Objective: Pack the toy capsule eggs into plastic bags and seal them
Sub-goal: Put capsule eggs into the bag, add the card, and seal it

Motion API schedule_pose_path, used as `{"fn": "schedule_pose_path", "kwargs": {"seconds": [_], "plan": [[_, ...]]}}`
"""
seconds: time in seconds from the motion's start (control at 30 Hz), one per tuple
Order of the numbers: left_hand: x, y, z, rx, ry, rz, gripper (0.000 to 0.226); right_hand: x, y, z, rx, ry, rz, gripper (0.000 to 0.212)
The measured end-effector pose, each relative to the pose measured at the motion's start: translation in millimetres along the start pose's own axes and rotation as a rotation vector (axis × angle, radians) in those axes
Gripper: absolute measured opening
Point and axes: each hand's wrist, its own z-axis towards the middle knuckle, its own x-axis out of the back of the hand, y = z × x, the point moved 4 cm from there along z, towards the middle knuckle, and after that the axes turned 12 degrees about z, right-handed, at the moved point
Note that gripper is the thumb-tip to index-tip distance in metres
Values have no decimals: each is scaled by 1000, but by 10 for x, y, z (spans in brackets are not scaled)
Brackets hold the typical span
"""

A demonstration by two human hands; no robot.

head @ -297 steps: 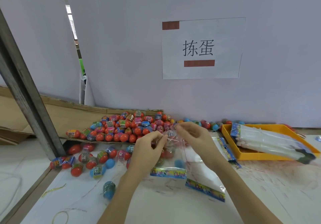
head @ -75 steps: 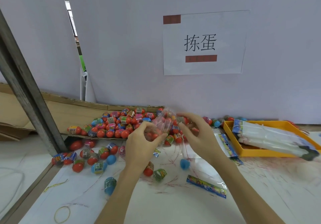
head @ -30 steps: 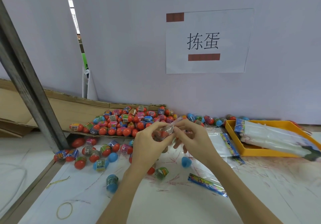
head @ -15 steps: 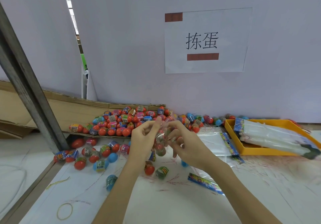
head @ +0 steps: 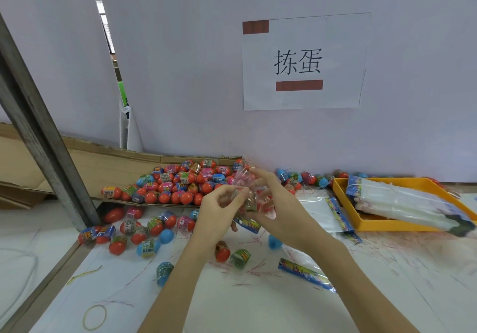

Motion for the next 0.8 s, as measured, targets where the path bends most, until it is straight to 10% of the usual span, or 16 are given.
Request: {"fn": "schedule_pose_path", "kwargs": {"seconds": [0.43,0.8], "plan": [[-1,-45,40,62,-54,-101,18,28,9,-19,45,52,-24,30],[111,-68,32,134,102,-213,24,94,-94,-49,61,500,129,45]]}}
